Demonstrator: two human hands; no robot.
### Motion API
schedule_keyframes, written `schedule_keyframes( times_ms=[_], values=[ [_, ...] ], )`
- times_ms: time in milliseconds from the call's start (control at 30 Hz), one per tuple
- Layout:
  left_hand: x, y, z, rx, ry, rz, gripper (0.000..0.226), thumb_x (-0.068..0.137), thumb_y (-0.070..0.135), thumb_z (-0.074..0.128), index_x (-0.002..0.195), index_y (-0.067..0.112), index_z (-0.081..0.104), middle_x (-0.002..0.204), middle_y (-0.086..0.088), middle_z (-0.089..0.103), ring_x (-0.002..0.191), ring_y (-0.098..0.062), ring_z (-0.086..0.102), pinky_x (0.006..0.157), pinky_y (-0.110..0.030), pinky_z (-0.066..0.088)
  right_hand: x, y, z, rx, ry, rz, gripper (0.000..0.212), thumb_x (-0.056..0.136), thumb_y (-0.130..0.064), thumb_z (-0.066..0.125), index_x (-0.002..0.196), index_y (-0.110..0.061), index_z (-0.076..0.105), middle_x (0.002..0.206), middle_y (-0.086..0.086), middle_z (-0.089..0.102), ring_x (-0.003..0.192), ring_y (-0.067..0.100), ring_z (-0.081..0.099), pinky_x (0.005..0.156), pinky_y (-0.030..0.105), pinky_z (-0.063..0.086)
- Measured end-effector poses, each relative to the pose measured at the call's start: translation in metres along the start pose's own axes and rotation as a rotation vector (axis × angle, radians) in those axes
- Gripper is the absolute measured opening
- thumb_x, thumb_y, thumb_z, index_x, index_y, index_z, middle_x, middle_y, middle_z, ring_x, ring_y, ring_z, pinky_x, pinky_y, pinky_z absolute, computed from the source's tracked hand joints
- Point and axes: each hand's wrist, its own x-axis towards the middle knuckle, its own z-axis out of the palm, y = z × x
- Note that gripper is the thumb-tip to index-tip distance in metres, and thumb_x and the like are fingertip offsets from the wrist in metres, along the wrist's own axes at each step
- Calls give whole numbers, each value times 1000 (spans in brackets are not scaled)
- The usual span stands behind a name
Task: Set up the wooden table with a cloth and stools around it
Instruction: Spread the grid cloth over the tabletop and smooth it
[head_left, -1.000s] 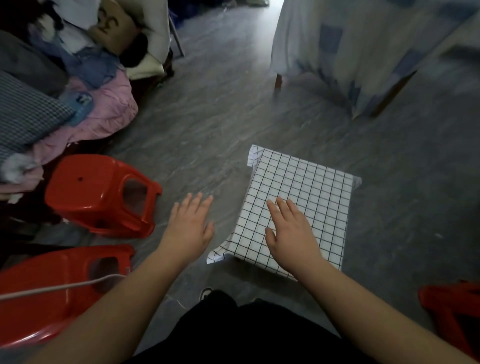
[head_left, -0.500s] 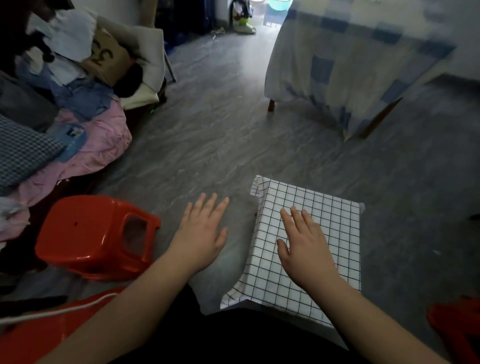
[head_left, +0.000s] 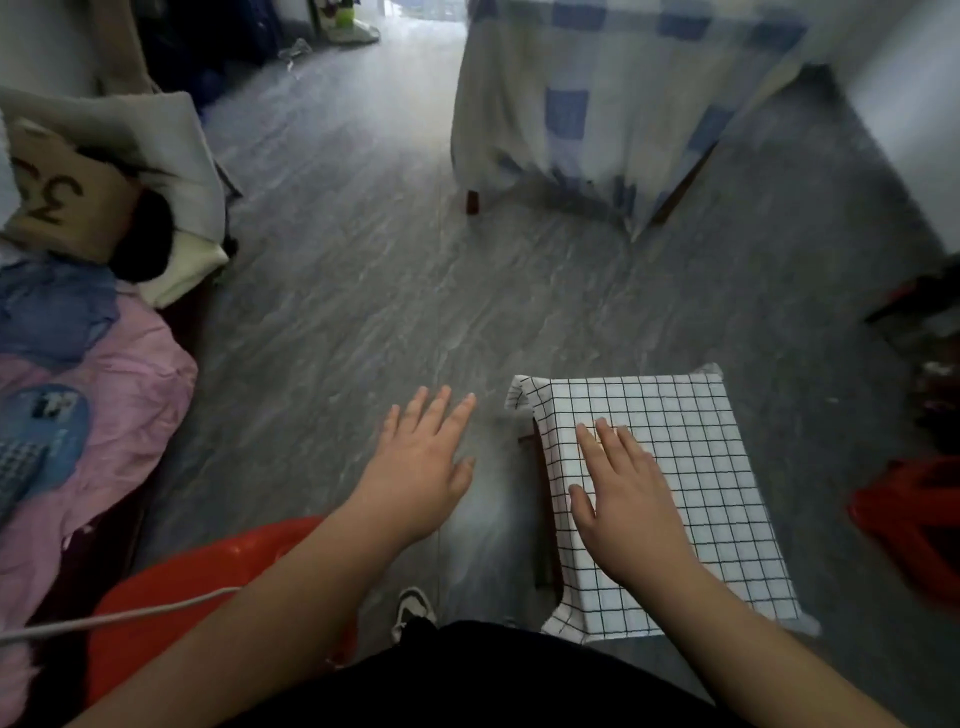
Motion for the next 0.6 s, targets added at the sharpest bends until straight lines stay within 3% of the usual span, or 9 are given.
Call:
schedule_keyframes(
  times_ms=[200, 333, 500, 600],
  values=[
    [86, 9, -16, 17, -90, 131, 69, 100, 42, 37, 156, 31, -1, 166, -1, 2, 152, -22, -7, 123, -46, -1, 27, 13, 1, 84, 26, 207, 66, 96, -41, 42, 156, -19, 26, 164, 7, 23, 152, 26, 16, 122, 46, 20],
    [162, 20, -16, 88, -154, 263, 69, 100, 38, 40, 157, 31, 3, 166, -1, 4, 152, -23, -4, 123, -43, 0, 60, 36, 20, 126, 52, 330, 71, 91, -45, 29, 154, -14, 31, 160, 12, 31, 148, 31, 25, 119, 48, 27],
    [264, 35, -8, 166, -238, 373, 66, 100, 38, 39, 157, 29, 6, 166, -1, 7, 152, -23, -3, 123, -44, 1, 123, 65, 42, 237, 24, 495, 70, 90, -45, 29, 153, -13, 33, 159, 13, 32, 148, 32, 26, 115, 52, 33],
    [315, 50, -10, 234, -327, 461, 66, 100, 39, 38, 157, 29, 6, 165, -2, 7, 152, -24, -2, 123, -44, 2, 156, 79, 42, 294, 2, 581, 70, 92, -43, 29, 156, -16, 25, 163, 11, 24, 151, 29, 17, 119, 50, 26]
  ],
)
